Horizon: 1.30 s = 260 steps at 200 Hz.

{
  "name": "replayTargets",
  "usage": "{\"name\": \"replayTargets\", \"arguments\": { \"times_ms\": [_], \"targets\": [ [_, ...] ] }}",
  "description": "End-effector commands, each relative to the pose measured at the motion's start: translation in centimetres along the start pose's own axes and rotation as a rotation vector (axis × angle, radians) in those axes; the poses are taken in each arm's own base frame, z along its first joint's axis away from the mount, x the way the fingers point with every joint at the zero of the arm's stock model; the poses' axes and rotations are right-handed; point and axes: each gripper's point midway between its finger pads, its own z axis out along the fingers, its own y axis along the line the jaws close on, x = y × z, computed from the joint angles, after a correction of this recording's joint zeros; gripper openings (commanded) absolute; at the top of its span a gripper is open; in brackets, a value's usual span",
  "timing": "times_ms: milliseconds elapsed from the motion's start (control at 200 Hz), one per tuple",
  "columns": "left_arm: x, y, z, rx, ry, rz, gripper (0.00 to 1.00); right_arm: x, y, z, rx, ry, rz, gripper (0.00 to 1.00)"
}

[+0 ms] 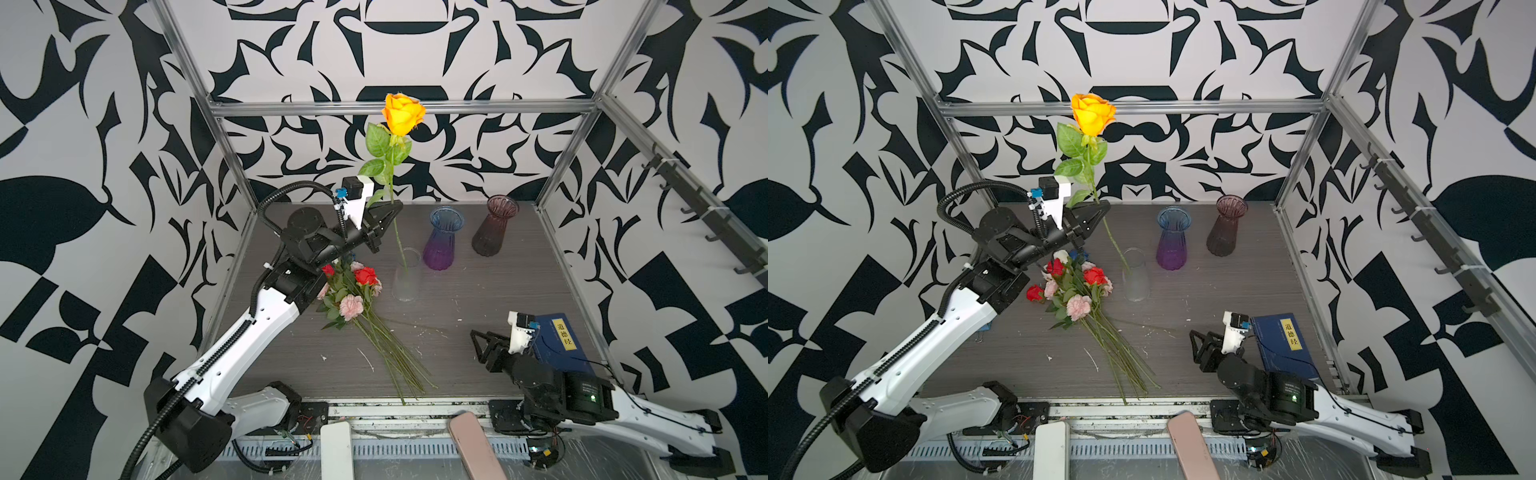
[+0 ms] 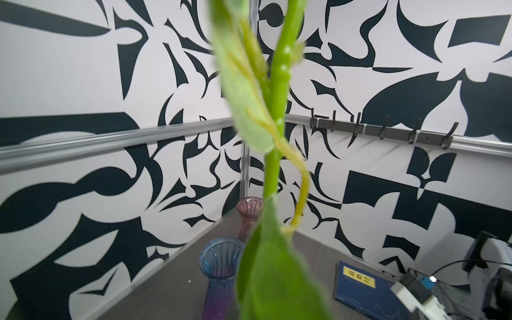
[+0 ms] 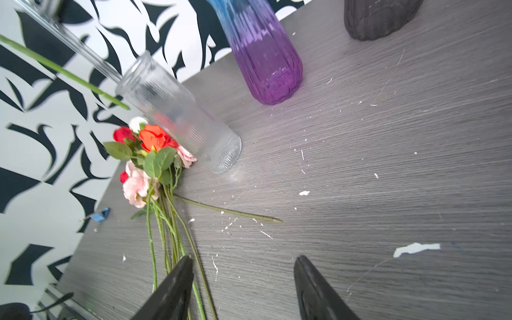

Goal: Arrange the flowers into the vase

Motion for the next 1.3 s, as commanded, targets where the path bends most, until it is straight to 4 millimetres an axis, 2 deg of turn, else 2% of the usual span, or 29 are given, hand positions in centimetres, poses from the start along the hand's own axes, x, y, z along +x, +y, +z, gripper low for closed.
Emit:
{"name": "replayTargets", "arguments": {
  "times_ms": [0,300,620,835,1205,1235,1255,1285,1295],
  "targets": [
    [-4.1,-0.3,0.4,0.014,-0.119,0.154,0.0,-0.4,-1.7,-0.3,0.03,-0.046,0.029,0.62],
    [-5.2,-0.1,0.9,0.007,-0.136,0.212,0.0,-0.7,-1.2,-0.2,0.048,-0.044,-0.006,0.6],
    [-3.8,0.1,1.1,0.01,-0.114,0.174,0.0,-0.7,-1.5,-0.3,0.033,-0.053,0.01,0.59],
    [-1.7,0.2,0.6,0.002,-0.086,0.117,0.0,-0.7,-1.5,-0.3,0.036,-0.053,0.01,0.59],
    [3.4,0.4,0.0,0.001,-0.002,-0.007,0.0,-0.7,-1.3,-0.2,0.047,-0.046,-0.001,0.58],
    [3.8,0.6,0.1,-0.006,0.016,-0.017,0.12,-0.7,-1.3,-0.2,0.047,-0.044,-0.003,0.58],
    [4.2,0.9,0.3,-0.019,0.037,-0.031,0.38,-0.7,-1.2,-0.2,0.046,-0.045,-0.002,0.58],
    [4.9,1.8,0.7,-0.057,0.082,-0.076,0.9,-0.6,-1.3,-0.2,0.048,-0.044,-0.003,0.58],
    [5.2,2.2,0.8,-0.078,0.101,-0.098,0.98,-0.7,-1.2,-0.2,0.047,-0.044,-0.003,0.59]
  ]
}}
